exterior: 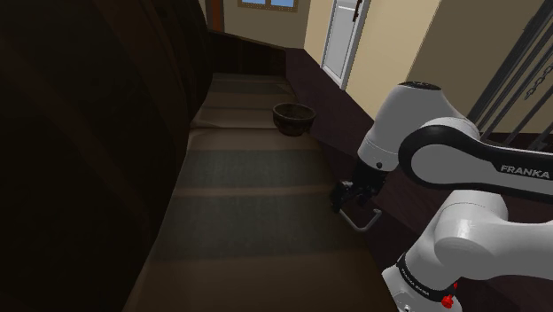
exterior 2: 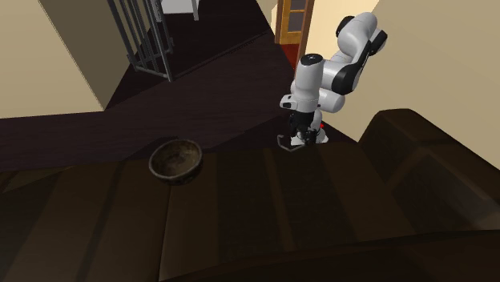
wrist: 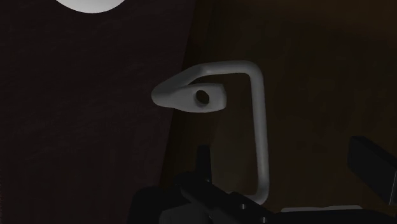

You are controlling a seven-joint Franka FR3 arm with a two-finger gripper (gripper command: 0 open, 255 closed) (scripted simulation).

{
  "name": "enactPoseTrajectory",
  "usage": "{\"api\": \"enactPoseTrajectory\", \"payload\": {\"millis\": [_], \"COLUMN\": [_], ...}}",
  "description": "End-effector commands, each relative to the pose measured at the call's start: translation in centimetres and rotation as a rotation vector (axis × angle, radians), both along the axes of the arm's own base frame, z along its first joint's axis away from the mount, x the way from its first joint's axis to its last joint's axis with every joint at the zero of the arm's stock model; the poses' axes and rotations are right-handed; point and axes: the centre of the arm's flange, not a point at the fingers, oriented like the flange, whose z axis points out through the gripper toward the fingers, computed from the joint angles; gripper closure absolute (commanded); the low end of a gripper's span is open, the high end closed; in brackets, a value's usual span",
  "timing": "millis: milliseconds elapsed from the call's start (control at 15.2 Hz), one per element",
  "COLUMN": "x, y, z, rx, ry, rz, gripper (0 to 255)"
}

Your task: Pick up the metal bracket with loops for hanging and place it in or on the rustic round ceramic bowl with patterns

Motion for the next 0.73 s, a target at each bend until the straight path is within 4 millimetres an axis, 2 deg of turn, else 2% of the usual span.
{"api": "enactPoseTrajectory", "payload": {"millis": [0, 66, 132, 660], "x": [0.0, 0.0, 0.0, 0.0], "y": [0.0, 0.0, 0.0, 0.0], "z": [-0.02, -0.02, -0.02, -0.02], "rx": [0.0, 0.0, 0.0, 0.0], "ry": [0.0, 0.0, 0.0, 0.0], "rz": [0.0, 0.0, 0.0, 0.0], "gripper": [0, 0, 255, 255]}}
